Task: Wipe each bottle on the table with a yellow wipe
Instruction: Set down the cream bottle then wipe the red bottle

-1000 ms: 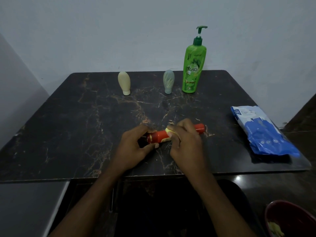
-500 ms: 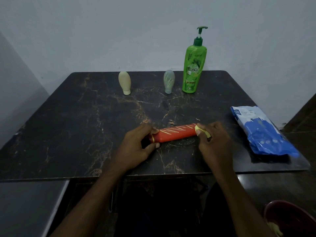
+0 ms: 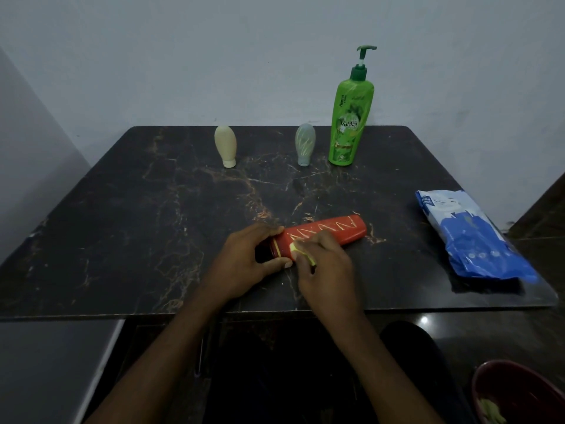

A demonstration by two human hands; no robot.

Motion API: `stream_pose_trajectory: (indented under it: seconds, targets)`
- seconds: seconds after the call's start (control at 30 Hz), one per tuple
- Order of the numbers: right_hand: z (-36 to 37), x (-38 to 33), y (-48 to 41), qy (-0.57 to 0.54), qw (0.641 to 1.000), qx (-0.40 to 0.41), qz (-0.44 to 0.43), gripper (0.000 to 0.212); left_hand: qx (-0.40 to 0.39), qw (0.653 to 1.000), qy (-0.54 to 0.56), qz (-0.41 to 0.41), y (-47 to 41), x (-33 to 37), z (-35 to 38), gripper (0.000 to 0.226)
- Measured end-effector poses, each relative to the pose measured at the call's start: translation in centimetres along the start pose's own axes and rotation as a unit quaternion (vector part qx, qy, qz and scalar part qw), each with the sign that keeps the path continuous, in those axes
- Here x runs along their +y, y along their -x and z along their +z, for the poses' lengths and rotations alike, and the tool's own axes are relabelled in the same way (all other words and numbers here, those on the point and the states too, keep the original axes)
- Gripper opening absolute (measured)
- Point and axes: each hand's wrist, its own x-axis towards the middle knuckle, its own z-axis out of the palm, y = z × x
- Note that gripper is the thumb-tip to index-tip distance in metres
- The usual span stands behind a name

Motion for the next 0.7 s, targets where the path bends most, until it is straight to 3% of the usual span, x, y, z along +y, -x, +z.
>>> stream_pose_trajectory:
  seconds: [0.23,0.47,0.7]
  targets:
    - [-0.3,0.4,-0.1,0.015,0.999,-0.016,-0.041,0.012,-0.008,1.0,0.001,-0.006,-0.2,-0.1,0.0,0.068]
    - [-4.7,4.7,-2.1,0.01,0.992,0.068,0.105,0.011,-0.011,1.0,0.016,-0.018,-0.1,-0.2,0.1,0.066]
    - [-5.1,6.2,-2.7,0.045,0.987,0.095,0.12,0.016,-0.019,0.999,0.027,-0.034,-0.3,-0.2,0.1,0.068]
